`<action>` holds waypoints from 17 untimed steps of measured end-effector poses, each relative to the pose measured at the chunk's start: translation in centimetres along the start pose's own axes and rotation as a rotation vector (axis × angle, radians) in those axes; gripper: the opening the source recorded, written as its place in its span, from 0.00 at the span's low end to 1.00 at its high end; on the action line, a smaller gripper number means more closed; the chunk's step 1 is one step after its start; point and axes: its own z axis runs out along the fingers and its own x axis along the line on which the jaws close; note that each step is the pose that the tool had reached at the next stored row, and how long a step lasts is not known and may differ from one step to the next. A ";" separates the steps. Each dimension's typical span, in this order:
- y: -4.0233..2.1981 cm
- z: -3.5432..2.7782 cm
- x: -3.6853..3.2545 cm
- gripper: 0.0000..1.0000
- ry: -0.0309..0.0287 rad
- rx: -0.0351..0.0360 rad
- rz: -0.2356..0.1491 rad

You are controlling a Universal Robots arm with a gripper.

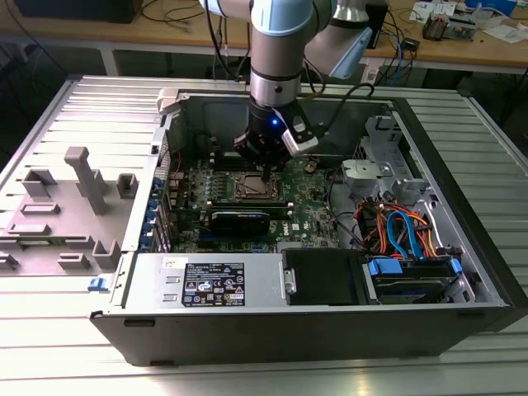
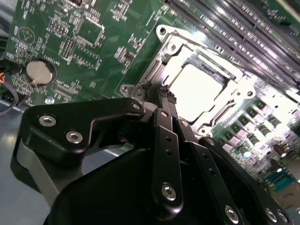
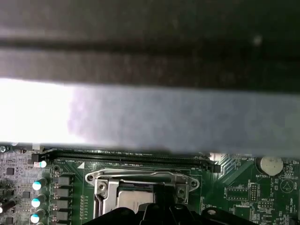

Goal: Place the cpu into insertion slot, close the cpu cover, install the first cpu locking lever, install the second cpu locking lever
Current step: 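Install the second cpu locking lever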

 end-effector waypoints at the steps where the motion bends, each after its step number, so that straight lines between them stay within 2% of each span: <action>1: -0.14 0.00 0.01 0.11 0.0000 0.0000 0.000; 8: -0.83 -0.10 0.05 0.11 0.0001 0.0003 0.000; 13: -0.99 -0.71 0.05 0.11 0.0000 0.0002 0.000; 17: -1.21 -1.51 0.07 0.11 0.0001 0.0005 0.000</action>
